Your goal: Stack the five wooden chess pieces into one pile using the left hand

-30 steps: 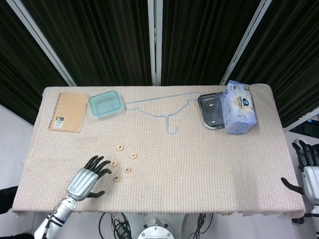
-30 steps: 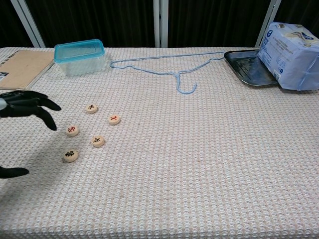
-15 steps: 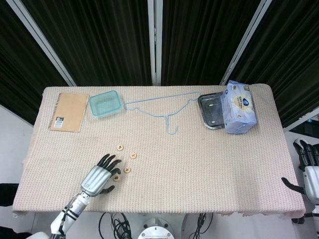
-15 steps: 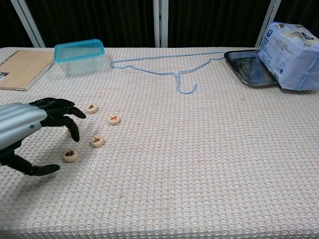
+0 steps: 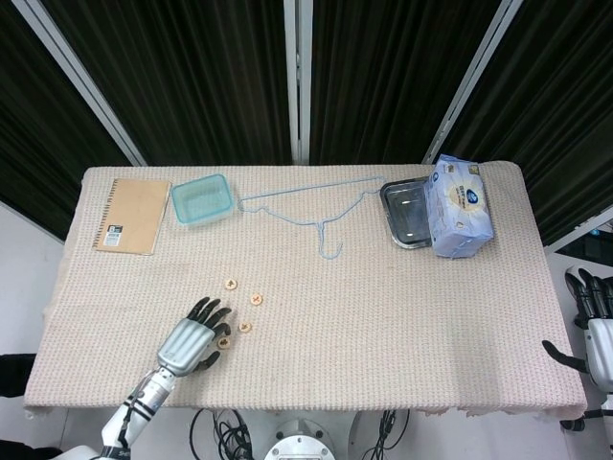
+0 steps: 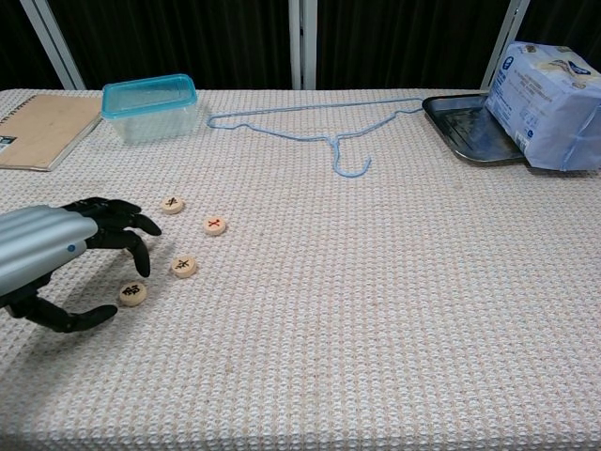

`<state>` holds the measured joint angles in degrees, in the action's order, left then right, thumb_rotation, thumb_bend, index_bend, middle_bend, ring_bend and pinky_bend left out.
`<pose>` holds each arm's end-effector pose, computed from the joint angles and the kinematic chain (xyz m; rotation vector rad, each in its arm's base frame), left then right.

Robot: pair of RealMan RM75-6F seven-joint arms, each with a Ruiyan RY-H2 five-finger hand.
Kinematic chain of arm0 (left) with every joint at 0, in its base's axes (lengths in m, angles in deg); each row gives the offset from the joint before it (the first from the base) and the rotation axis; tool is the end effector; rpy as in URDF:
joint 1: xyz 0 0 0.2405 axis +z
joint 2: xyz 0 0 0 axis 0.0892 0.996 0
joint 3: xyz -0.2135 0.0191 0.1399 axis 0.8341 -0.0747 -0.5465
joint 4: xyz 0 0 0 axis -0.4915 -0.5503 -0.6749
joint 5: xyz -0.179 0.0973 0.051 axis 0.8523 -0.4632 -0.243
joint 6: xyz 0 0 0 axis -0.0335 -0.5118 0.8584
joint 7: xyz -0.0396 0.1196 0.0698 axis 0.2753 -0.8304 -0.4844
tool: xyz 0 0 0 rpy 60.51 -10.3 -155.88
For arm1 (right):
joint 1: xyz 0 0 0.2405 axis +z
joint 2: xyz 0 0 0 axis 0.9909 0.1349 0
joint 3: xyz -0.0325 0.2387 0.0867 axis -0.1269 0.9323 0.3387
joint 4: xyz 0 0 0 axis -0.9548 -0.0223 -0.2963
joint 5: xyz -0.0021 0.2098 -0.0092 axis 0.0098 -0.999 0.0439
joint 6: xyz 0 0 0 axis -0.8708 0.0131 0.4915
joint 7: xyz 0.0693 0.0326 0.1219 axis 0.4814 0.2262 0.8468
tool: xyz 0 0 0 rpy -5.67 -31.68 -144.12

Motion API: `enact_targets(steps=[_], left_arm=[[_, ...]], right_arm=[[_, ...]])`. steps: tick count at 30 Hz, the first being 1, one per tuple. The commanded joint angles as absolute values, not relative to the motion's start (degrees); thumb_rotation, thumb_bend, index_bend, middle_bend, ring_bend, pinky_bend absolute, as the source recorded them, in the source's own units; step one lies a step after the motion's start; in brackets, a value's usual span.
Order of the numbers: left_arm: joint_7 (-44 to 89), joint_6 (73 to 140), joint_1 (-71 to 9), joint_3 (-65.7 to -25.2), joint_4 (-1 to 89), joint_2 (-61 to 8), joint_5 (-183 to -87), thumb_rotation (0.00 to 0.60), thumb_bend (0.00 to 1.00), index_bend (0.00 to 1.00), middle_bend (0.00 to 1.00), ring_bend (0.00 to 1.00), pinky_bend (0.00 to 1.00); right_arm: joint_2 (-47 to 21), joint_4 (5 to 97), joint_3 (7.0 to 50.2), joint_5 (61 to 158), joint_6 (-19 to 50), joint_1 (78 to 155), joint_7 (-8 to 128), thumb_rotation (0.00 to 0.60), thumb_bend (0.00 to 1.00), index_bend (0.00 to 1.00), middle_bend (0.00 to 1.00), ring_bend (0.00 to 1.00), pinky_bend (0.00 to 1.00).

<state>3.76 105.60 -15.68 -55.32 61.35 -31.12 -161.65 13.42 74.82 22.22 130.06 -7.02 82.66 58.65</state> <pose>-0.2101 0.2086 -0.0290 -1.9874 -0.9432 -0.8937 -0.3152 -0.1595 0.1977 1.2905 -0.9170 0.8401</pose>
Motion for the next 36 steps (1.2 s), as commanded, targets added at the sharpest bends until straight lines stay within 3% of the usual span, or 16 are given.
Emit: enact_targets(steps=[1,36], left_arm=[[3.72,105.69,-15.9,-55.32,60.94,-31.48,-161.55,0.6,0.33,0.37,0.12,0.0,0.0],[6.15,107.62,-16.48,-56.3,58.28,-33.63,-160.98,0.6,0.34,0.48,0.13,0.0,0.0]], right_arm=[[13.42,74.81,22.27,129.95,-6.89,82.71,58.72,0.6,0.07,0.0,0.0,0.0,0.0],[13.46,74.8,22.34,129.49,-6.24,82.87,58.89,0.6,0.08,0.0,0.0,0.0,0.0]])
